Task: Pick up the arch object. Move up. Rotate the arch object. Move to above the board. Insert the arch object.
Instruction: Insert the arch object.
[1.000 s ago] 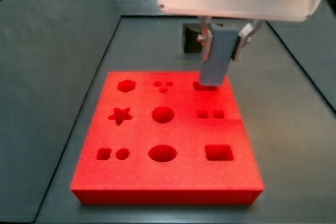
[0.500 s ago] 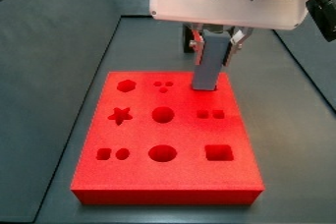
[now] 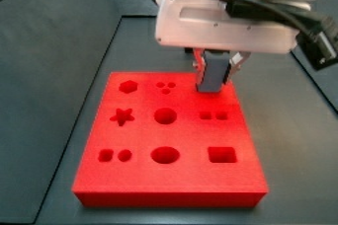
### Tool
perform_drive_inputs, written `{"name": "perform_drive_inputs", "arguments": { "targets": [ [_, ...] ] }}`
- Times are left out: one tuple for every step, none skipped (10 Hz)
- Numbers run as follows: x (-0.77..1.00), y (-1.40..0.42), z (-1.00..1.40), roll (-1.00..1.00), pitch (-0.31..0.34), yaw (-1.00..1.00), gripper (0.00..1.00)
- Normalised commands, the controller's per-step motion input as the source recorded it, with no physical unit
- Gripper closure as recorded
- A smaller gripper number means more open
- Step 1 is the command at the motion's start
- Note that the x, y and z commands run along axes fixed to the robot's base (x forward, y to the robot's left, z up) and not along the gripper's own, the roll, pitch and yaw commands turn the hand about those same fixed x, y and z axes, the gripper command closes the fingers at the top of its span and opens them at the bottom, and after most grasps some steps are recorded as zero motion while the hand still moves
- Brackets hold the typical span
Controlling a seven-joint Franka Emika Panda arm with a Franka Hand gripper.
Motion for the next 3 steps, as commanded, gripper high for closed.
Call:
{"name": "perform_drive_inputs", "arguments": {
  "targets": [
    [-0.08, 0.00, -0.37, 0.00, -0.146, 0.00, 1.00],
    [-0.01, 0.01, 0.00, -0.05, -0.030, 0.00, 1.00],
    [0.00, 0.00, 0.00, 0.00, 0.003, 0.00, 1.00]
  ]
}}
